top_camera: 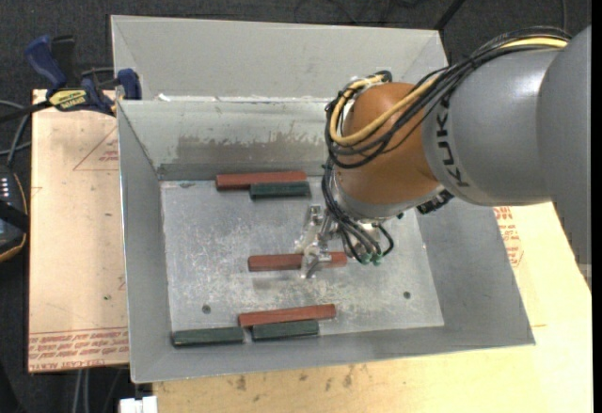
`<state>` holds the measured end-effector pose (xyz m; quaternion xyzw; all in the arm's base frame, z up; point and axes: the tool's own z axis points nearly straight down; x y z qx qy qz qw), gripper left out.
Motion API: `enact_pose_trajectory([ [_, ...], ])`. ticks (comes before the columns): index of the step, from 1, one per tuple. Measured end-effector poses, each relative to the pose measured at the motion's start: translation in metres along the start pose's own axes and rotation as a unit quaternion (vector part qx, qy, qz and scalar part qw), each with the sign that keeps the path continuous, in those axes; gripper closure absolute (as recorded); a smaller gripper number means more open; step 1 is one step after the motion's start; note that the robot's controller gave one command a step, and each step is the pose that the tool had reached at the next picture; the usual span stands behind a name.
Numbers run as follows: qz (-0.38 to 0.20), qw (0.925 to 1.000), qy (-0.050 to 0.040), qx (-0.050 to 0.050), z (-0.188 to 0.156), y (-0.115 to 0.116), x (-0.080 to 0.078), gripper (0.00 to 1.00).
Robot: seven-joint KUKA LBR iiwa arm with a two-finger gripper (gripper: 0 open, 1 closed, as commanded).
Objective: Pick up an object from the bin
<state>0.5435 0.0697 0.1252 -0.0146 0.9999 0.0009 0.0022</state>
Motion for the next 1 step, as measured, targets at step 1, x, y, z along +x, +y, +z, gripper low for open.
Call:
enact_pose_trajectory([
  [1,-0.020,0.9998,0.0011,0.000,-0.0964,0.0214,0.0046,1.00],
])
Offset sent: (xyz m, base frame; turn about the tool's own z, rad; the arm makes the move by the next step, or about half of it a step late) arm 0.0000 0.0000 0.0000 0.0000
